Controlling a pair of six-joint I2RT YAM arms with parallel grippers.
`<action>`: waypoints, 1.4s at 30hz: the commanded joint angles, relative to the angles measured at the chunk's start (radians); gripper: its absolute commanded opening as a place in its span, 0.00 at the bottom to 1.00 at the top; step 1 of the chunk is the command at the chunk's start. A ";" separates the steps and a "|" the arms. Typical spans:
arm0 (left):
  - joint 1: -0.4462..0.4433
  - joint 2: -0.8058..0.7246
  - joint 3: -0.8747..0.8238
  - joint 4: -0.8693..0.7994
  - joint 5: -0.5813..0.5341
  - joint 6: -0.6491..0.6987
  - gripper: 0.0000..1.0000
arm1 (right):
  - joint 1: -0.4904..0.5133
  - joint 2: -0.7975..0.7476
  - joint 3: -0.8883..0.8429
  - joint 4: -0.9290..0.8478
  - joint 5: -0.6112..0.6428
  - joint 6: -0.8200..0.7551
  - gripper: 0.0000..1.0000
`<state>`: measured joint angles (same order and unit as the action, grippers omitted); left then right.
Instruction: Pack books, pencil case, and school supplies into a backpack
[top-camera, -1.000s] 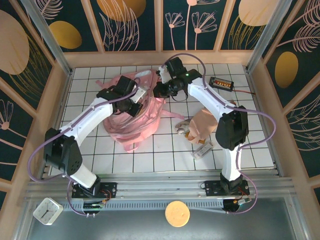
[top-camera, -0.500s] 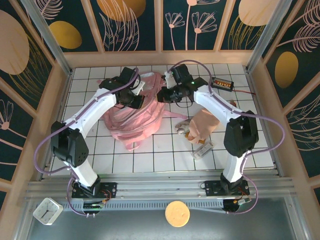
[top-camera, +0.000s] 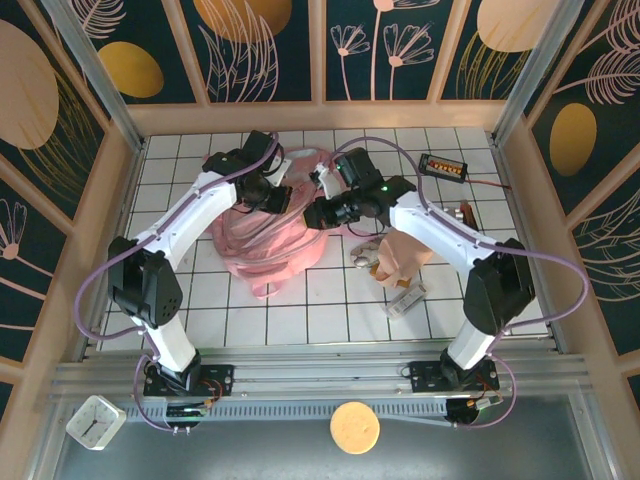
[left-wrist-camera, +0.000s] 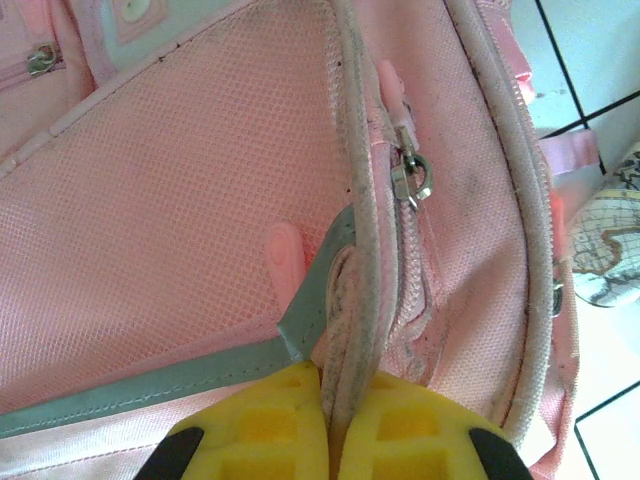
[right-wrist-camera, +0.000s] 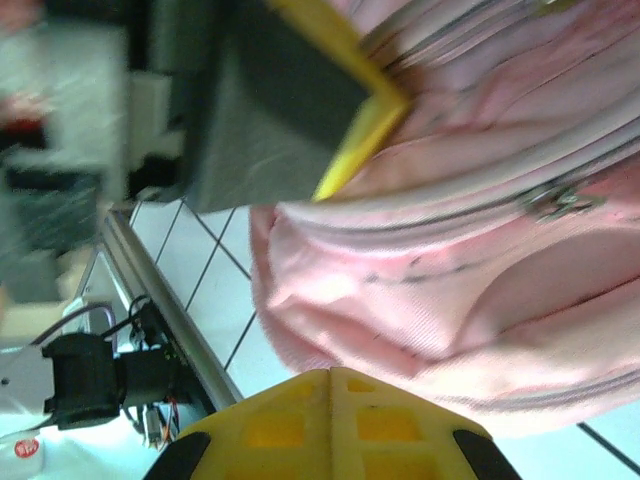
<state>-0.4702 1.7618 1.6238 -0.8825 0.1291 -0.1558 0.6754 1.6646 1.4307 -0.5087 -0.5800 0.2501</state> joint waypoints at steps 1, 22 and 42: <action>0.019 -0.016 0.019 0.031 -0.047 -0.037 0.00 | 0.010 -0.057 0.004 -0.027 -0.009 -0.077 0.00; 0.016 0.002 0.078 0.022 0.056 -0.093 0.00 | -0.069 -0.098 -0.072 0.113 0.000 0.095 0.63; 0.016 0.027 0.123 -0.046 0.099 -0.038 0.00 | -0.095 -0.052 -0.164 0.334 0.078 -0.545 0.63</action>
<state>-0.4580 1.7897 1.6875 -0.9085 0.1841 -0.2028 0.5777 1.7149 1.3876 -0.4019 -0.4721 -0.0696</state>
